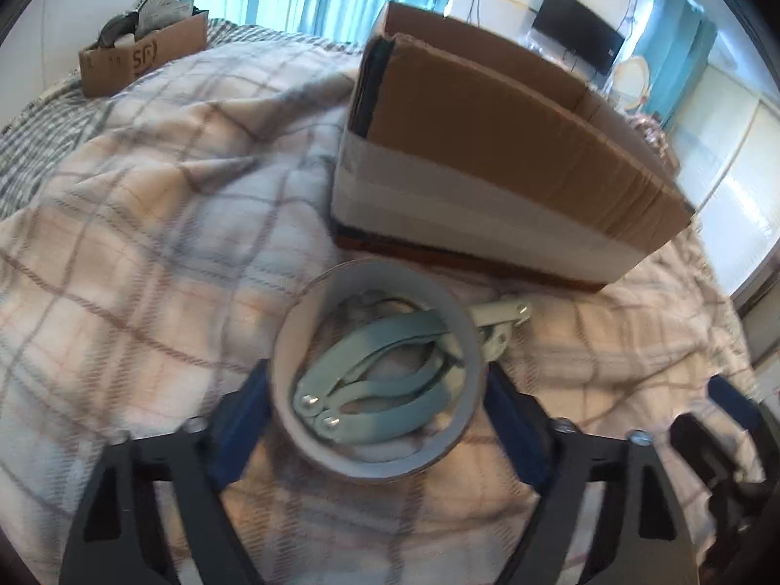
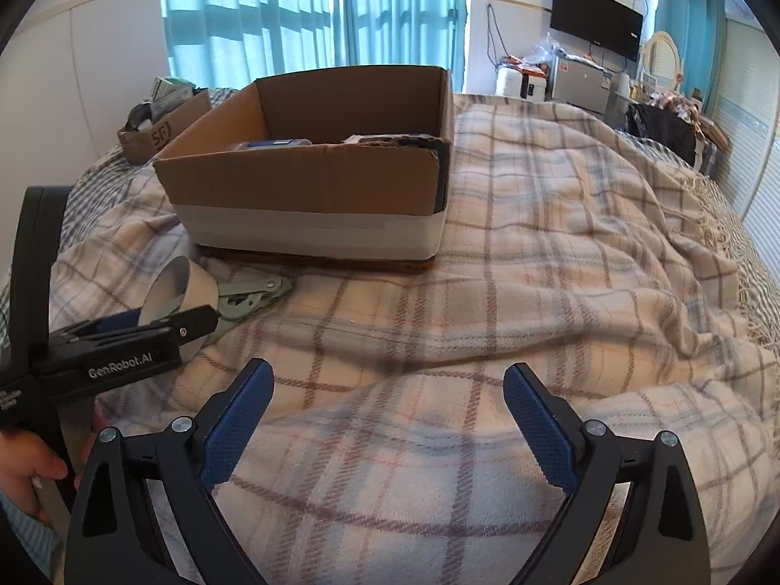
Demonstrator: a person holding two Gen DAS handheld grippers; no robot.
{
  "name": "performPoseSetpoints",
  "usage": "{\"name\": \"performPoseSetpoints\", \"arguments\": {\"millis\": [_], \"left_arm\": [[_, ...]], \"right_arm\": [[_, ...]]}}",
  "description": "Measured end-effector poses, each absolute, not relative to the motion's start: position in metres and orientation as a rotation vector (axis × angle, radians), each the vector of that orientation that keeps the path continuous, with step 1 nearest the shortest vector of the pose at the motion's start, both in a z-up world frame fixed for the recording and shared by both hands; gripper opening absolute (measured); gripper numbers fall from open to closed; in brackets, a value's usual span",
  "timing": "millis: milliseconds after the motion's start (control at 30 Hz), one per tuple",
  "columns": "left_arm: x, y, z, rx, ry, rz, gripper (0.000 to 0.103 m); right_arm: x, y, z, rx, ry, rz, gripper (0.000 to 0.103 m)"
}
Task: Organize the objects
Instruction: 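Grasp the tape roll by its rim with the left gripper, then grasp the pale green clip with the right gripper and lift it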
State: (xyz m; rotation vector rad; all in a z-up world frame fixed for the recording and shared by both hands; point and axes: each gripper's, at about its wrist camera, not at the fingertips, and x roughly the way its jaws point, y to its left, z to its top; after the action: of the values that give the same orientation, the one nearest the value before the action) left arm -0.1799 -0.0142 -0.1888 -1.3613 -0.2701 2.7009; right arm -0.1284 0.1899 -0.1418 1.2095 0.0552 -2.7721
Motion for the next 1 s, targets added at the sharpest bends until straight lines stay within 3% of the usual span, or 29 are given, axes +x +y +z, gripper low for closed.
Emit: {"name": "performPoseSetpoints", "arguments": {"millis": [467,667,1000], "left_arm": [[-0.129,-0.075,-0.128,-1.247,-0.02,2.978,0.081],[-0.132,-0.102,-0.146,-1.28,-0.084,3.045,0.082],[-0.144,-0.117,-0.156,-1.221,-0.125,3.054,0.082]], "right_arm": [[-0.111,0.138,-0.126,1.167,0.142,-2.734,0.096],[-0.12,0.086,-0.132,1.176,0.192,-2.669,0.096],[-0.16,0.055,-0.163,1.326,0.105,-2.657,0.095]]}}
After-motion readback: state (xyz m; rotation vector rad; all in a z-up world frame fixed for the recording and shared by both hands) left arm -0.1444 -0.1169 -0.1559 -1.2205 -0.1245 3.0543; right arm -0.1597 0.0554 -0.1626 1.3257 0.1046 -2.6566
